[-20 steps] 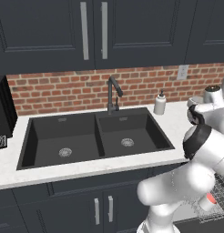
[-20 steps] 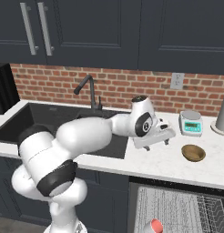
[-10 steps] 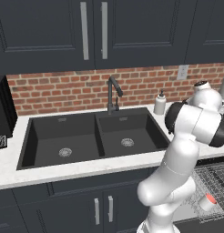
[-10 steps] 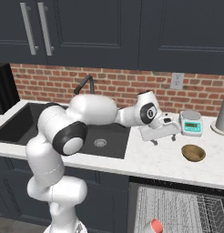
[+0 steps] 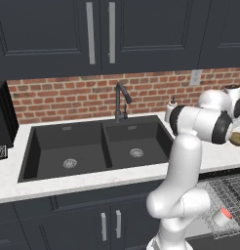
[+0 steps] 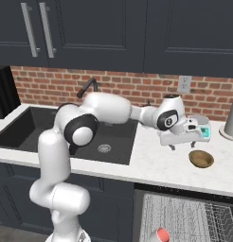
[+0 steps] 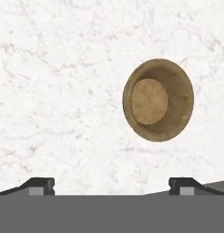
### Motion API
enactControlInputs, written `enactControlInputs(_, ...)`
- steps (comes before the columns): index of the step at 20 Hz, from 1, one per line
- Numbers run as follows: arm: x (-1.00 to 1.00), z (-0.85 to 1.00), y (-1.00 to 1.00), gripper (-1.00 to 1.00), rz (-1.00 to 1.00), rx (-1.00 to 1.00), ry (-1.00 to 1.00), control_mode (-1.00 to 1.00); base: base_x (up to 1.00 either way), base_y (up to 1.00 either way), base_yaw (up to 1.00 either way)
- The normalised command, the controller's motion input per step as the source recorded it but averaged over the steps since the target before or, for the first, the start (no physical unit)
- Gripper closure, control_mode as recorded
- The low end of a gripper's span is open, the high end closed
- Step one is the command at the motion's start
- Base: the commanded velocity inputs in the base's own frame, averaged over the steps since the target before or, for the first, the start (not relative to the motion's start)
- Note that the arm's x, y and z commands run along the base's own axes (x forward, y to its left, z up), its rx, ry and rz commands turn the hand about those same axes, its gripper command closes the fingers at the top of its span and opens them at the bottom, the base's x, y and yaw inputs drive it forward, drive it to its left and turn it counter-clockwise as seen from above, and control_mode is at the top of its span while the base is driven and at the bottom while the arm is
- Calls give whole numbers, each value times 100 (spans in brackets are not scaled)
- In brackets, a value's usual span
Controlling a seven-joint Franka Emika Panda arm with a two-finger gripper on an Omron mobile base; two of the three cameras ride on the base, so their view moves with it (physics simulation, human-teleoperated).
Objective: Pick up the cup and bowl from the counter, place them in the dishwasher, and close the dishwasher door.
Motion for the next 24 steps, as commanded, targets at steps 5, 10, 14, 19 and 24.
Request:
enactControlInputs(5,37,-16,-15,-100,7,0,-7,-100,0,0,0)
enactControlInputs(10,15,-28,-10,-100,1,0,-2,-100,0,0,0)
enactControlInputs(14,22,-37,-1,-100,-2,-2,0,-100,0,0,0)
enactControlInputs(19,30,-21,-8,-100,-6,-3,0,-100,0,0,0)
enactControlInputs(24,35,-22,-14,-100,-5,-2,0,-100,0,0,0)
